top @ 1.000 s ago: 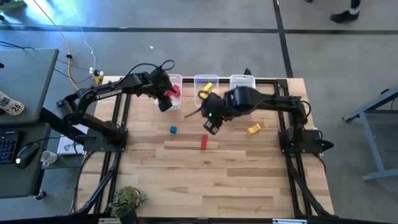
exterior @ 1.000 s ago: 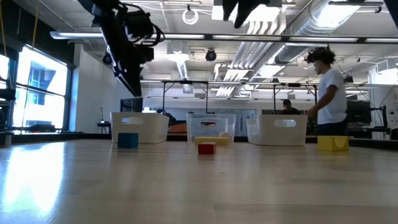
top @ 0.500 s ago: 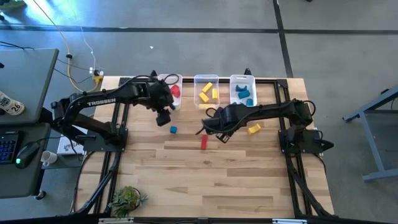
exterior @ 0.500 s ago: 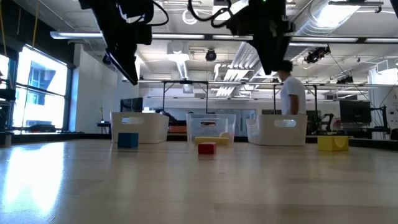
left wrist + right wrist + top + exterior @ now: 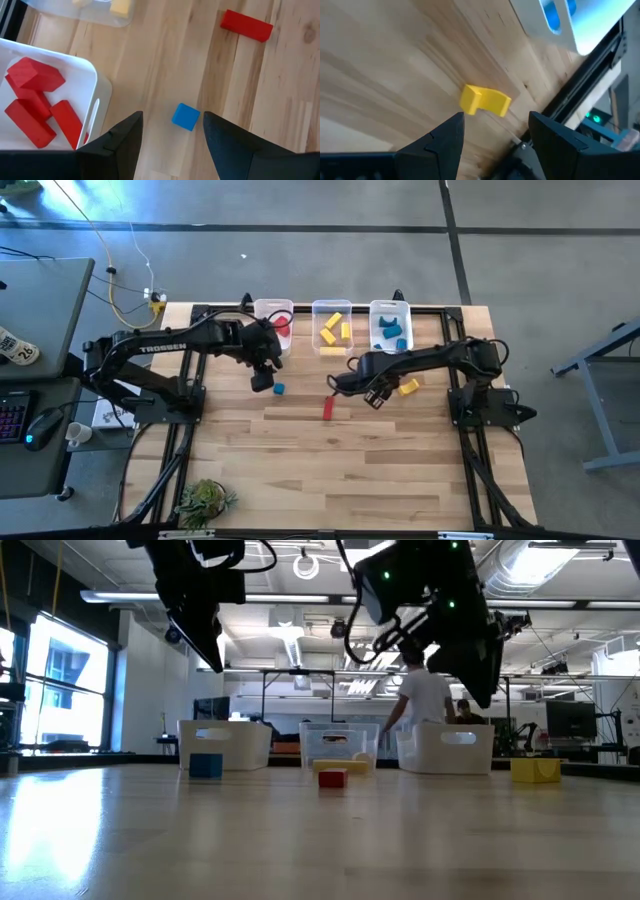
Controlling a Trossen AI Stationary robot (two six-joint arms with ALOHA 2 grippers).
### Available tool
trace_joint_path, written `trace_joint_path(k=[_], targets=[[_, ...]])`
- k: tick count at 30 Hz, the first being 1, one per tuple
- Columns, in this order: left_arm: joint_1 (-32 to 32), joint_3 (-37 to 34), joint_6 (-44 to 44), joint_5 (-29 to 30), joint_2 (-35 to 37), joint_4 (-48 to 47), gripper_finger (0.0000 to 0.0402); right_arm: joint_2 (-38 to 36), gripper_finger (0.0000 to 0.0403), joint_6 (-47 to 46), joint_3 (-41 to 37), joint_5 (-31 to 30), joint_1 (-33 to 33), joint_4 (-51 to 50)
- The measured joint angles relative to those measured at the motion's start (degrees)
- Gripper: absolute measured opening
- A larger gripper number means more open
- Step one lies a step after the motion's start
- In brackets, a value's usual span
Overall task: Sort & place blocks by color
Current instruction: Put the yellow block into the transparent bin
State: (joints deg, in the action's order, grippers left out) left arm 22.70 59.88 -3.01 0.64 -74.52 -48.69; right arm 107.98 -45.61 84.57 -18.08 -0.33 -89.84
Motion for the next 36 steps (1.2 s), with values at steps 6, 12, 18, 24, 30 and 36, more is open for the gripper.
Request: trace_joint_path(k=[6, 12, 18, 24, 30, 36], targets=[[0.00, 0.00, -0.15, 0.00, -0.02, 0.00, 0.0196, 0.00, 0.0209, 0.67, -5.96, 1.80, 2.18, 3.39], [0.02, 0.00, -0.15, 0.02, -0.02, 0.02, 0.0195, 0.00, 0.0209, 1.62, -9.99, 4.93, 3.61, 8.27], [0.02, 0.00, -0.15, 0.03, -0.03, 0.04, 0.0195, 0.00, 0.0209, 0.94, -14.17, 8.12, 4.61, 11.21], [0.02, 0.00, -0.13, 0.05, -0.04, 0.04, 0.0196, 0.00, 0.0207, 1.03, -18.13, 9.17, 5.09, 15.57], [0.03, 0.00, -0.13, 0.22, -0.04, 0.07, 0.0196, 0.00, 0.0172, 1.05, -20.76, 9.96, 6.23, 19.12], [0.02, 0.00, -0.13, 0.22, -0.04, 0.13, 0.0196, 0.00, 0.0112, 1.01, -21.91, 9.37, 7.74, 21.91]])
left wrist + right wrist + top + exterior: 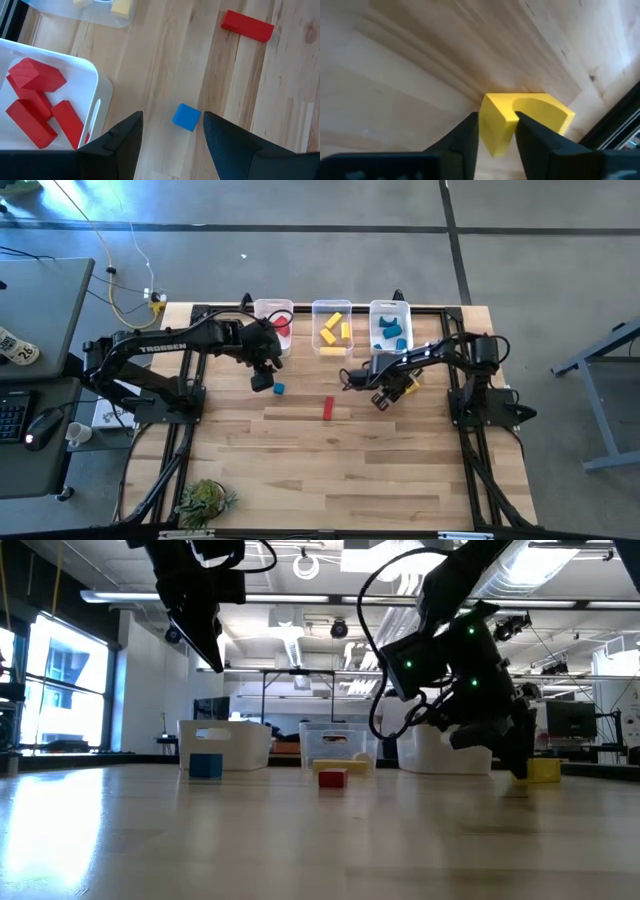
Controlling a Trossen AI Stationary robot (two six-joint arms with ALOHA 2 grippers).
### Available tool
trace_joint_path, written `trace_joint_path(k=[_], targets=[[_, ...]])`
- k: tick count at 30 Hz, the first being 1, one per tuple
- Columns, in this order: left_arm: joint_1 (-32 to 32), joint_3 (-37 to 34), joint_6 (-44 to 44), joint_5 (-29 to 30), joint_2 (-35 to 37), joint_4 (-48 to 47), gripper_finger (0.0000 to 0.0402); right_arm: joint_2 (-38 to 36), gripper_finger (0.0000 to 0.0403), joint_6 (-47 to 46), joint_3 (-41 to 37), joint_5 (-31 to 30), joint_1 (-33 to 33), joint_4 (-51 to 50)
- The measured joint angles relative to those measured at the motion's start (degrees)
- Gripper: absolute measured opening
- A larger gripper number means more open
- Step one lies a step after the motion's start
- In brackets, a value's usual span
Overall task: Sort & place blocks by color
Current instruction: Put the yellow block into the transparent bin
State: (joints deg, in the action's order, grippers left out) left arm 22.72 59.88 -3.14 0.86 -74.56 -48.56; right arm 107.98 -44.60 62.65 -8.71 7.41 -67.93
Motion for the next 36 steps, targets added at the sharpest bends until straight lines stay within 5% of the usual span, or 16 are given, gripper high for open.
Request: trace_joint_path(k=[12, 36], targets=[[0.00, 0.00, -0.01, 0.00, 0.00, 0.58, 0.0196, -0.04, 0.0012, 0.05, -1.96, -0.16, -0.79, -0.31], [0.00, 0.00, 1.49, -0.01, 0.00, 0.84, 0.0196, 0.02, 0.0009, 6.92, 19.01, -6.67, -6.16, 5.57]])
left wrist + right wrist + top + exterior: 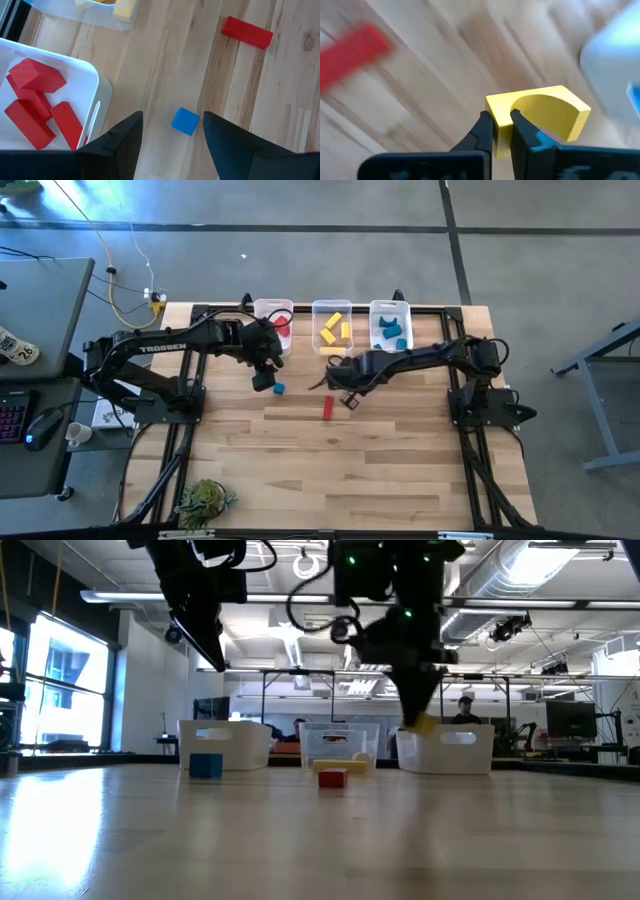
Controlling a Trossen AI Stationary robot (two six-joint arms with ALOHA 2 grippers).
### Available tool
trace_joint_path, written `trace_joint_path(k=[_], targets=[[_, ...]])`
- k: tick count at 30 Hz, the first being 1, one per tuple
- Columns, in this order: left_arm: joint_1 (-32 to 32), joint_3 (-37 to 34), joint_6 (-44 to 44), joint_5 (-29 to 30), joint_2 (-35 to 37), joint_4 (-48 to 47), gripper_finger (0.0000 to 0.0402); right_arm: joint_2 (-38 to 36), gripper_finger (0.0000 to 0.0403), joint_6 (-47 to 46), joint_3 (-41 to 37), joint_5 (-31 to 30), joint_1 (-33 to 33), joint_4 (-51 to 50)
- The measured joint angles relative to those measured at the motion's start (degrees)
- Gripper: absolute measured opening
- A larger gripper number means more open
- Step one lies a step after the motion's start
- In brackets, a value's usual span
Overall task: Sort & place blocks by color
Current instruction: Put the yellow block into the transparent bin
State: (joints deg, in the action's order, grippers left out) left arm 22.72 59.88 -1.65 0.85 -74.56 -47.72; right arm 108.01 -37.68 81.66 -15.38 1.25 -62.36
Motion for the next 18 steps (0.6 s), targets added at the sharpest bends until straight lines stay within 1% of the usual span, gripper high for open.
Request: trace_joint_path(k=[5, 10, 18], targets=[[0.00, 0.00, 0.04, -0.01, 0.00, 0.00, 0.0196, 0.00, 0.0009, 5.85, 5.16, -1.72, 1.11, 3.76], [0.00, 0.00, 0.02, -0.04, 0.00, -0.01, 0.0196, 0.00, 0.0010, 12.15, 8.64, -2.69, 2.78, 8.34], [-0.57, 0.00, 0.04, -0.42, 0.00, -0.05, 0.0196, 0.00, 0.0010, 23.30, 9.47, -2.59, 6.82, 17.18]])
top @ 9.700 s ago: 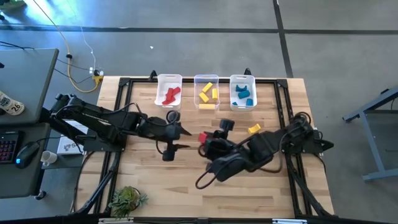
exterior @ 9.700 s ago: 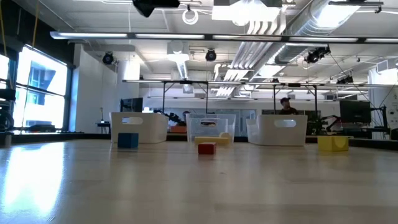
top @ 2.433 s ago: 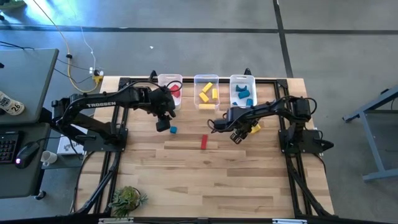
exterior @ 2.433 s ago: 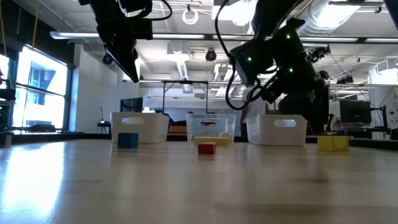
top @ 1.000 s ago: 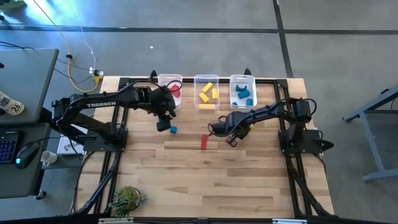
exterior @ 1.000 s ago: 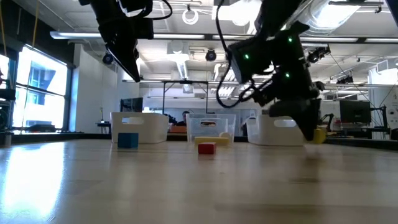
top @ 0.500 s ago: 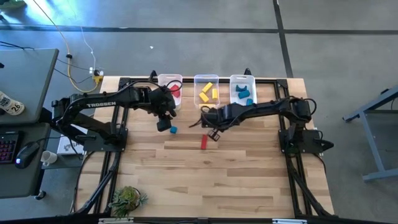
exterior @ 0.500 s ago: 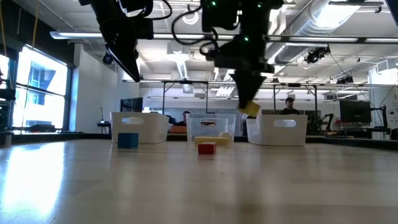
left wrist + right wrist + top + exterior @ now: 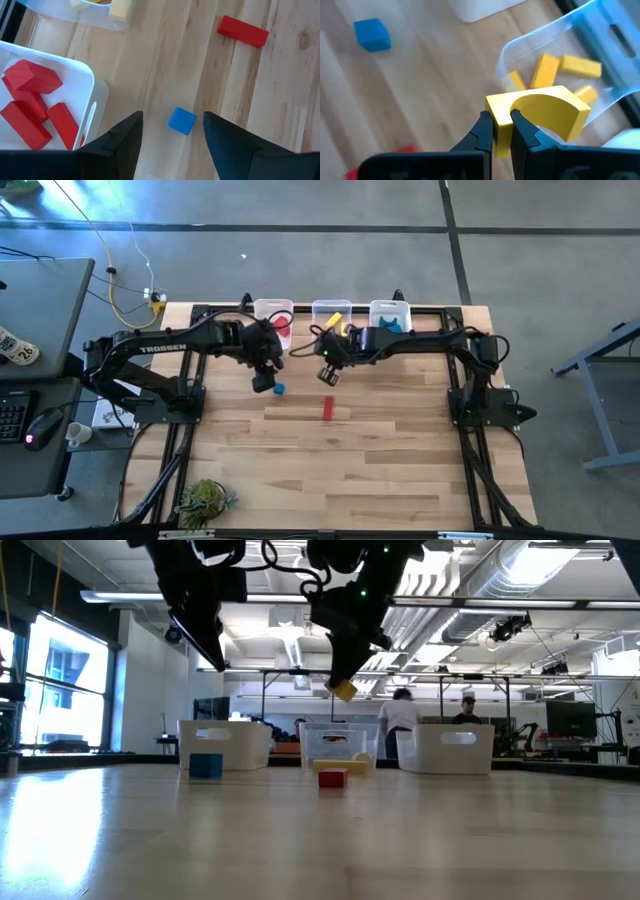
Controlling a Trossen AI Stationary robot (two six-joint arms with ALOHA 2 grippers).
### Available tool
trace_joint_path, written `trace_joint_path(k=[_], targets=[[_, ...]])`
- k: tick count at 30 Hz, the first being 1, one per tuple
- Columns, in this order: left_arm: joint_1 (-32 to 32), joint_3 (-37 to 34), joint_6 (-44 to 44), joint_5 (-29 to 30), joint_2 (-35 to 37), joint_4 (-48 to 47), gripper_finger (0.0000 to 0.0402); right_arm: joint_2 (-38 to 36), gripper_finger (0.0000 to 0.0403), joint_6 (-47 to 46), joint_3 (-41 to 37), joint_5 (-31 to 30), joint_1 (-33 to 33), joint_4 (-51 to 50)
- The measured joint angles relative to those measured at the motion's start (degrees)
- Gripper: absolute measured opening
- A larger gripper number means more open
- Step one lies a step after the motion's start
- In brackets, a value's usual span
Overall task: Sort & place blocks by color
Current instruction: Put the yellow block into the transparent bin
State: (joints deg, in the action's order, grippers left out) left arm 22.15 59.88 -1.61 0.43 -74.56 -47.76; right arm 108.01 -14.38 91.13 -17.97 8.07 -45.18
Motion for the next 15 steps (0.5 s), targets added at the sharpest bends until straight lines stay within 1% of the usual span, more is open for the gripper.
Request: trace_joint_path(k=[5, 8, 15], targets=[[-1.53, 0.00, -0.02, -0.01, 0.00, -0.03, 0.0196, 0.02, 0.0010, 5.44, -0.11, -0.01, 3.24, 3.40], [-2.66, 0.00, -0.02, -0.01, 0.00, -0.03, 0.0196, 0.02, 0.0010, 7.18, -0.11, 0.32, 5.21, 4.84], [-5.54, 0.00, 0.36, -0.01, -0.02, -0.03, 0.0196, 1.12, 0.0010, 8.88, -0.20, 4.22, 9.86, 7.06]])
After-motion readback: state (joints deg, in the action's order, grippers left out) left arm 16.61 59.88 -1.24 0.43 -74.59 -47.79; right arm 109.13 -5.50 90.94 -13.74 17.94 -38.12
